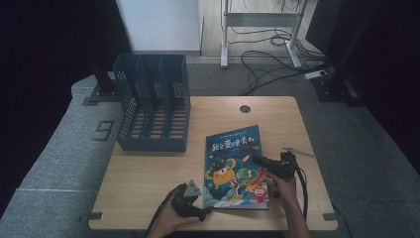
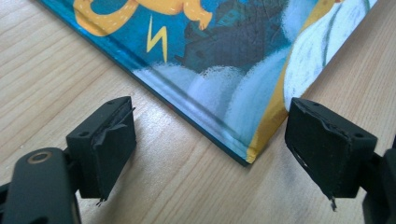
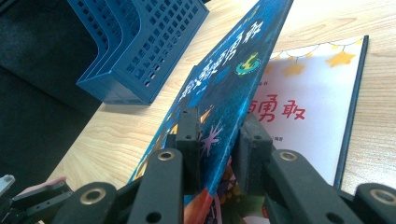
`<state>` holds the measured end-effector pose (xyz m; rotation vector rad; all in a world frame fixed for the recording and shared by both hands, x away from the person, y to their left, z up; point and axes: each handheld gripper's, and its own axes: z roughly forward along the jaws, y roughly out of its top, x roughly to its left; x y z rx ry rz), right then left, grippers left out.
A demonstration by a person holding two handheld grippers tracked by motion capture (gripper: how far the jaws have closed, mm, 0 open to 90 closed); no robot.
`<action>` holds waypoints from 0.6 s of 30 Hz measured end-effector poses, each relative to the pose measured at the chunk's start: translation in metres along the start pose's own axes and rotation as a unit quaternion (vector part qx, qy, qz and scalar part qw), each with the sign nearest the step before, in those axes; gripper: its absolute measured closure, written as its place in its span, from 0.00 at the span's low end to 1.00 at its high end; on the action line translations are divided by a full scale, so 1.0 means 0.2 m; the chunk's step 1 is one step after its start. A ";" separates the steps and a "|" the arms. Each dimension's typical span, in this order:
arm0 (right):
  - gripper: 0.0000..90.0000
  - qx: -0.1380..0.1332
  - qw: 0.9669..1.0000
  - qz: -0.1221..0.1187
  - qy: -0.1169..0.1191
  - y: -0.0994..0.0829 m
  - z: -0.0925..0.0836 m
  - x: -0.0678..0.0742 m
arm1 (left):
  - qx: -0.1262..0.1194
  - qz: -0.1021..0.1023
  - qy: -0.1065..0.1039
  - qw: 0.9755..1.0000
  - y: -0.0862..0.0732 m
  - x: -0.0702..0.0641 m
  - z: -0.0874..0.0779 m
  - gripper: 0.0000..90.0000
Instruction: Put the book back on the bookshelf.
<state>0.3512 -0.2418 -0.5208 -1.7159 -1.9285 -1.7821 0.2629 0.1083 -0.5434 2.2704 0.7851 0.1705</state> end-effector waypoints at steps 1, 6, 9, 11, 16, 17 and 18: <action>0.81 0.000 1.000 0.000 0.000 0.00 0.00 0.00 | 0.000 0.001 0.000 1.000 0.00 0.00 0.00 0.18; 0.81 0.000 1.000 -0.003 -0.003 0.00 -0.01 0.01 | 0.003 -0.001 0.002 1.000 0.00 0.00 0.00 0.17; 0.81 -0.001 1.000 -0.005 -0.005 0.00 -0.01 0.01 | 0.004 -0.001 0.001 1.000 0.00 0.00 0.00 0.16; 0.80 0.001 1.000 -0.007 -0.004 0.00 -0.01 0.01 | 0.003 -0.002 0.000 1.000 0.01 0.00 0.00 0.16; 0.79 0.014 1.000 -0.014 0.009 -0.01 0.00 0.02 | 0.004 -0.002 -0.002 1.000 0.01 0.01 0.00 0.16; 0.79 0.014 1.000 -0.012 0.011 -0.01 0.00 0.02 | 0.004 -0.002 -0.002 1.000 0.01 0.01 0.00 0.16; 0.79 0.013 1.000 -0.013 0.011 -0.01 0.00 0.02 | 0.003 -0.002 -0.002 1.000 0.01 0.01 0.00 0.16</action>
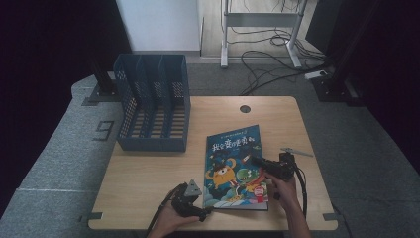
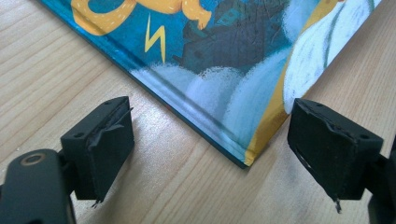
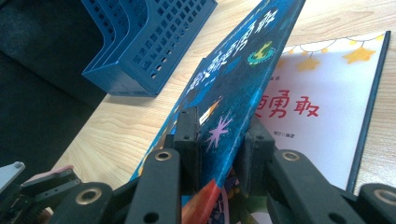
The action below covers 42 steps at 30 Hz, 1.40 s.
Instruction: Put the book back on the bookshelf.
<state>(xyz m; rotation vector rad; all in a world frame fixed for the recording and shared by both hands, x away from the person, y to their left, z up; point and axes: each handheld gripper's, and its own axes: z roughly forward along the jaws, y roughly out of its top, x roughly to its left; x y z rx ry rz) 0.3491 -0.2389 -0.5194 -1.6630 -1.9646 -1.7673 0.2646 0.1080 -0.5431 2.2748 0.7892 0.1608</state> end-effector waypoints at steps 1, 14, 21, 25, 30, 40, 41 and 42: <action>0.79 0.000 1.000 -0.001 0.000 0.00 0.00 0.00 | 0.000 0.000 0.000 1.000 0.00 0.00 0.00 0.16; 0.81 -0.016 0.999 -0.029 -0.006 0.01 -0.01 0.05 | 0.000 -0.015 -0.001 1.000 0.01 0.01 0.01 0.14; 0.80 -0.023 0.998 -0.048 -0.017 0.02 -0.03 0.09 | -0.002 -0.020 0.001 1.000 0.01 0.01 0.01 0.14; 0.80 -0.023 0.998 -0.048 -0.019 0.02 -0.03 0.09 | 0.004 -0.015 0.004 1.000 0.02 0.00 0.01 0.16; 0.80 -0.023 0.999 -0.043 -0.020 0.01 -0.03 0.08 | 0.008 -0.015 0.009 1.000 0.02 0.00 0.00 0.16; 0.80 -0.030 0.998 -0.048 -0.024 0.02 -0.04 0.09 | 0.005 -0.015 0.018 1.000 0.02 -0.01 0.01 0.15; 0.80 -0.031 0.998 -0.050 -0.024 0.02 -0.04 0.09 | 0.005 -0.015 0.020 1.000 0.02 -0.01 0.01 0.15; 0.80 -0.032 0.998 -0.052 -0.025 0.02 -0.04 0.09 | 0.004 -0.014 0.021 1.000 0.02 -0.01 0.01 0.15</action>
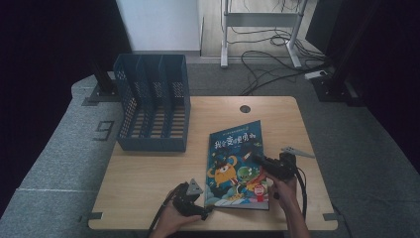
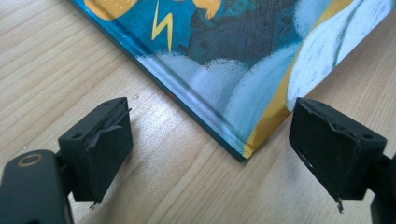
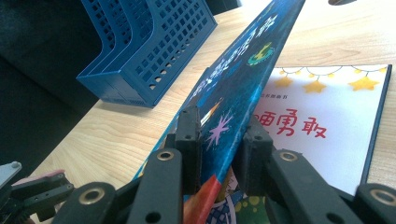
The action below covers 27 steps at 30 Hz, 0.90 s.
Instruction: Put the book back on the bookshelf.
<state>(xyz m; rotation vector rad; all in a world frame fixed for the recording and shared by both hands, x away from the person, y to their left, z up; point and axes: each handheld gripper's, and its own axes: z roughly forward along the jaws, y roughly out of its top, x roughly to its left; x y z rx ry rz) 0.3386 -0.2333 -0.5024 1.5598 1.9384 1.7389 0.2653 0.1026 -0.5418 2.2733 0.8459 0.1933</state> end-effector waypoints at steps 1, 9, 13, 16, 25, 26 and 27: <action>0.80 -0.001 1.000 -0.002 0.000 0.00 0.00 0.00 | -0.001 0.000 0.002 1.000 0.00 0.00 0.00 0.15; 0.80 -0.012 1.000 -0.019 -0.001 0.01 -0.02 0.03 | -0.003 -0.001 0.009 1.000 0.00 -0.01 0.00 0.15; 0.81 -0.021 0.999 -0.031 0.002 0.02 -0.03 0.05 | -0.004 -0.004 0.008 1.000 0.00 -0.01 0.01 0.14; 0.81 -0.026 0.999 -0.041 0.003 0.02 -0.04 0.06 | -0.006 -0.004 0.010 1.000 0.01 -0.01 0.01 0.14; 0.81 -0.040 0.997 -0.063 0.006 0.03 -0.06 0.10 | -0.007 -0.008 0.014 1.000 0.01 -0.01 0.01 0.14; 0.81 -0.041 0.997 -0.065 0.006 0.03 -0.06 0.11 | -0.006 -0.008 0.013 1.000 0.01 -0.01 0.01 0.14; 0.81 -0.043 0.997 -0.069 0.006 0.03 -0.06 0.11 | -0.006 -0.009 0.013 1.000 0.01 -0.01 0.01 0.14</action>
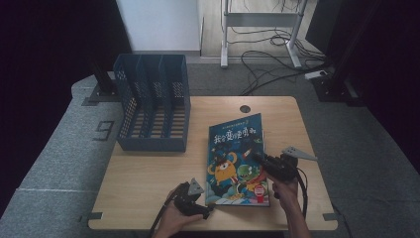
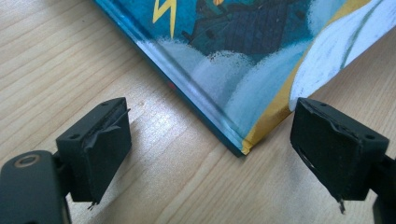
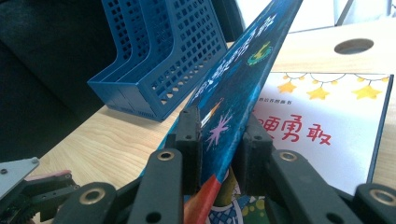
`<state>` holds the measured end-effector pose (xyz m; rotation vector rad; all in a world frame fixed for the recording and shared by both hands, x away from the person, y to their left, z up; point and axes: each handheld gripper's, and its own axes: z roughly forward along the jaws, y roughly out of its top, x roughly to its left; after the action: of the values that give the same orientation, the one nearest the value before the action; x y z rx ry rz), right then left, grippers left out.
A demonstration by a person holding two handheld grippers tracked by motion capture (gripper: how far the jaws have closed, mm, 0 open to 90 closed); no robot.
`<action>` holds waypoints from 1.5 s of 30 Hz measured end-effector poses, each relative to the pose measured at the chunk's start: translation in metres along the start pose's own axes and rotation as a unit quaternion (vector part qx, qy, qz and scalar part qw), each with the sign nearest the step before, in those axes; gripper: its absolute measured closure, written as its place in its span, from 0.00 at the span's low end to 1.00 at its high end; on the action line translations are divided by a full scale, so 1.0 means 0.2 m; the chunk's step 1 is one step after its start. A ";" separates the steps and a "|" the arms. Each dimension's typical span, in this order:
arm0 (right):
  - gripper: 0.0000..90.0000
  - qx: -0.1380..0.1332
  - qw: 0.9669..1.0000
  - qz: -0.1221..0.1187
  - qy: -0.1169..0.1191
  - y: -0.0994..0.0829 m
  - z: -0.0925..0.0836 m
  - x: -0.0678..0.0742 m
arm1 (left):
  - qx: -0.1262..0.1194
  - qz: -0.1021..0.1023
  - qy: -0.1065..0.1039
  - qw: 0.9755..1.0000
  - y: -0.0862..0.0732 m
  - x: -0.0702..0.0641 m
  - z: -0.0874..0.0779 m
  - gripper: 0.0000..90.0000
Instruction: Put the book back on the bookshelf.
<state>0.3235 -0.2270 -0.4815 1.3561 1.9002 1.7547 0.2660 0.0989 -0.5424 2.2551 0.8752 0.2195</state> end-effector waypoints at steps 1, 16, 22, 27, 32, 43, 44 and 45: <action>0.81 -0.002 1.000 -0.003 0.000 0.00 0.00 0.00 | 0.000 -0.001 0.001 1.000 0.00 0.00 0.00 0.14; 0.81 -0.025 0.999 -0.036 0.007 0.02 -0.03 0.06 | -0.009 -0.004 0.006 1.000 0.00 0.00 0.01 0.14; 0.81 -0.032 0.998 -0.045 0.008 0.03 -0.04 0.07 | -0.013 -0.005 0.010 1.000 0.00 0.00 0.02 0.13; 0.81 -0.038 0.998 -0.052 0.011 0.03 -0.05 0.08 | -0.016 -0.006 0.016 1.000 0.00 0.00 0.02 0.13; 0.82 -0.042 0.998 -0.054 0.013 0.03 -0.06 0.08 | -0.018 -0.008 0.020 1.000 0.00 0.00 0.03 0.13; 0.82 -0.046 0.997 -0.056 0.012 0.03 -0.06 0.08 | -0.011 0.000 0.025 1.000 0.01 -0.01 0.03 0.16; 0.82 -0.045 0.997 -0.057 0.012 0.03 -0.06 0.08 | -0.010 0.000 0.024 1.000 0.01 -0.01 0.03 0.16; 0.82 -0.045 0.997 -0.055 0.011 0.03 -0.06 0.08 | -0.009 0.000 0.023 1.000 0.01 -0.01 0.03 0.16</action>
<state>0.3096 -0.2248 -0.4659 1.1817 1.8469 1.7850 0.2672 0.0939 -0.5453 2.2423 0.8933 0.2804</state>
